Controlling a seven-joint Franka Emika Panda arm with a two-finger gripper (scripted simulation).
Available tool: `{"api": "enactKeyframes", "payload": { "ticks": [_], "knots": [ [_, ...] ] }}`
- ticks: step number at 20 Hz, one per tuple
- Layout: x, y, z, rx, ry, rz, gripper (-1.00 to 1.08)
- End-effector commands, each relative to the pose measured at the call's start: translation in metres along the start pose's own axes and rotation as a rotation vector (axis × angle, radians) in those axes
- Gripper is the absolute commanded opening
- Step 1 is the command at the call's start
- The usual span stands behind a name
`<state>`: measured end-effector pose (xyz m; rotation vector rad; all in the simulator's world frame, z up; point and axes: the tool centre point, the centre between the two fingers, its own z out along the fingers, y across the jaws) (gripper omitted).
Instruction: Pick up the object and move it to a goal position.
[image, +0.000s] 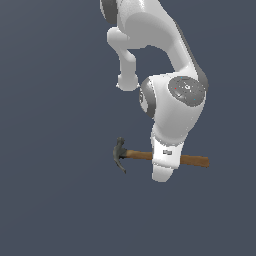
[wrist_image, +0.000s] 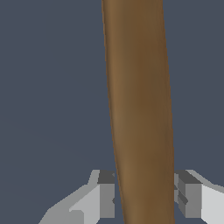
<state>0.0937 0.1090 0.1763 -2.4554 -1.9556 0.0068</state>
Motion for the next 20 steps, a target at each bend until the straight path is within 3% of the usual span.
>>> {"api": "enactKeyframes", "payload": {
  "ticks": [1,10,20],
  "knots": [
    [0.021,-0.002,-0.022,-0.003,0.001,0.001,-1.0],
    [0.087,-0.009,-0.081,-0.004,0.002,0.001,-1.0],
    [0.13,-0.012,-0.121,-0.004,0.002,0.002,-1.0]
  ]
}}
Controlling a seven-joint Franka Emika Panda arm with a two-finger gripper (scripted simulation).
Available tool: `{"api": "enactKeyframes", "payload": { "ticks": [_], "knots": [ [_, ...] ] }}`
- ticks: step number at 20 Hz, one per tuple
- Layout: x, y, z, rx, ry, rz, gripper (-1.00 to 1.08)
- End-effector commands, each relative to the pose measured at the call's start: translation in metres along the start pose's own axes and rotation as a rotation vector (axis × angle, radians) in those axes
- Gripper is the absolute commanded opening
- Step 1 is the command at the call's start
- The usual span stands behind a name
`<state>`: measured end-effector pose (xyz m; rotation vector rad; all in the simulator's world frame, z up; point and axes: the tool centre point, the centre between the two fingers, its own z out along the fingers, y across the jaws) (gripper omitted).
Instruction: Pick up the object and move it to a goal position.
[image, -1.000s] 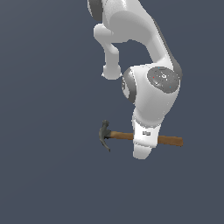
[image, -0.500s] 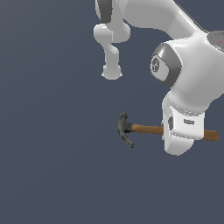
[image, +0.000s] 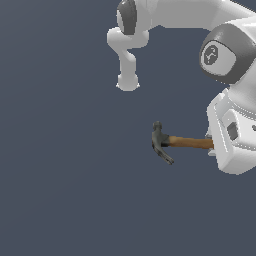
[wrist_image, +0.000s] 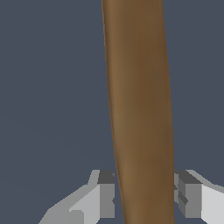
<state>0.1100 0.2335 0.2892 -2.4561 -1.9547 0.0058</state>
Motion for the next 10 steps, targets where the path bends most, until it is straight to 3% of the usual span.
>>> {"api": "enactKeyframes", "payload": {
  "ticks": [1,10],
  "knots": [
    [0.008,0.0,-0.01,-0.004,0.002,0.001,-1.0],
    [0.022,0.0,-0.022,-0.004,0.001,0.001,-1.0]
  ]
}}
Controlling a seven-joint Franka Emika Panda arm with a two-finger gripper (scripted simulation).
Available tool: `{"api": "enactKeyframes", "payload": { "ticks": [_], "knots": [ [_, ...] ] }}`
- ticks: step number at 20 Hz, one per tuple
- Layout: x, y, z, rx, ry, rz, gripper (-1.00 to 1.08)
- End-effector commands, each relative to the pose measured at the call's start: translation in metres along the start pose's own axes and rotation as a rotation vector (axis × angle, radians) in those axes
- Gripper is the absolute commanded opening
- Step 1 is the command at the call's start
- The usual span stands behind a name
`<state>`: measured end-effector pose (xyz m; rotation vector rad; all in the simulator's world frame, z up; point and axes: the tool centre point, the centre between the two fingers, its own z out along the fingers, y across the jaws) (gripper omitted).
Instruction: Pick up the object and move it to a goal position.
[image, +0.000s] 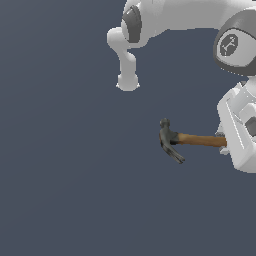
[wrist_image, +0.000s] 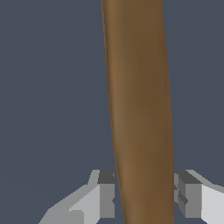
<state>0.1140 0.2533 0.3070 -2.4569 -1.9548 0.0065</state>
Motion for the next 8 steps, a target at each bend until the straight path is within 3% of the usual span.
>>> {"api": "enactKeyframes", "payload": {
  "ticks": [1,8],
  "knots": [
    [0.0022,0.0005,-0.0049,-0.004,0.002,0.001,-1.0],
    [0.0042,0.0007,-0.0066,-0.004,0.002,0.001,-1.0]
  ]
}}
